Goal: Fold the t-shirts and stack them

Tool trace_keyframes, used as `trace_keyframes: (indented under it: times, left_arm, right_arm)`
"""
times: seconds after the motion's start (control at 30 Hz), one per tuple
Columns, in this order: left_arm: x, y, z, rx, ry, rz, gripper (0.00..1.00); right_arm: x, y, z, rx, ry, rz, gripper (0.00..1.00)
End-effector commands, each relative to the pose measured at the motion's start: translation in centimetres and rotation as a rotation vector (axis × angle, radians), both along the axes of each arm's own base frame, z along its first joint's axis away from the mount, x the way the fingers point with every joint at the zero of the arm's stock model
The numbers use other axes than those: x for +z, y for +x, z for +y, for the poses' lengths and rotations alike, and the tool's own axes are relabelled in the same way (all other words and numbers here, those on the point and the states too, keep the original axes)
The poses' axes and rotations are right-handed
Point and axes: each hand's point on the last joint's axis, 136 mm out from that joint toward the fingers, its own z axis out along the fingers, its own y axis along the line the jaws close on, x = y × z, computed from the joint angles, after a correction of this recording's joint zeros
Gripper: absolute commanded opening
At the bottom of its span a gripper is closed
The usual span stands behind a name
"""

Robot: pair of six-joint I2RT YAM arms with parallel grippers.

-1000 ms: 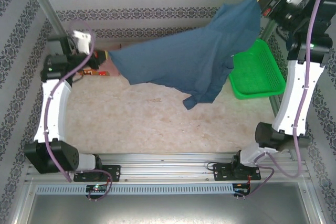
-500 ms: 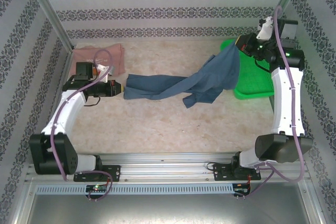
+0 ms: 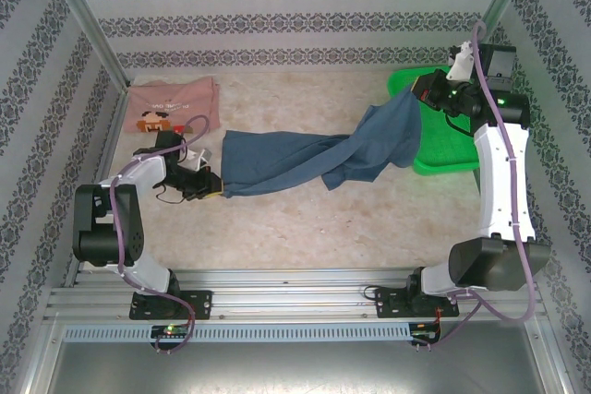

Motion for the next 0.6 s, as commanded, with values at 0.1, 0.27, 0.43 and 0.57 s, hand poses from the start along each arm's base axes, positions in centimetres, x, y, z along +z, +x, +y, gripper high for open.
trace_keyframes:
  times: [0.1,0.27,0.43,0.57]
  left_arm:
    - [0.8,-0.1,-0.6,0.095,-0.089,0.029,0.31]
    - [1.5,-0.8,0.3,0.207,-0.132,0.050,0.40]
    - [3.0,-1.9,0.3,0.360,-0.210,0.102,0.48]
    - [2.7,-3.4,0.7,0.559,-0.266,0.149,0.61]
  right_arm:
    - [0.4,-0.8,0.5,0.022,-0.038,-0.027,0.00]
    - [0.3,-1.1,0.5,0.024,-0.039,-0.022,0.00]
    - [0.3,-1.1,0.5,0.025,-0.043,-0.025,0.00]
    - [0.4,-1.1,0.5,0.026,-0.043,-0.026,0.00]
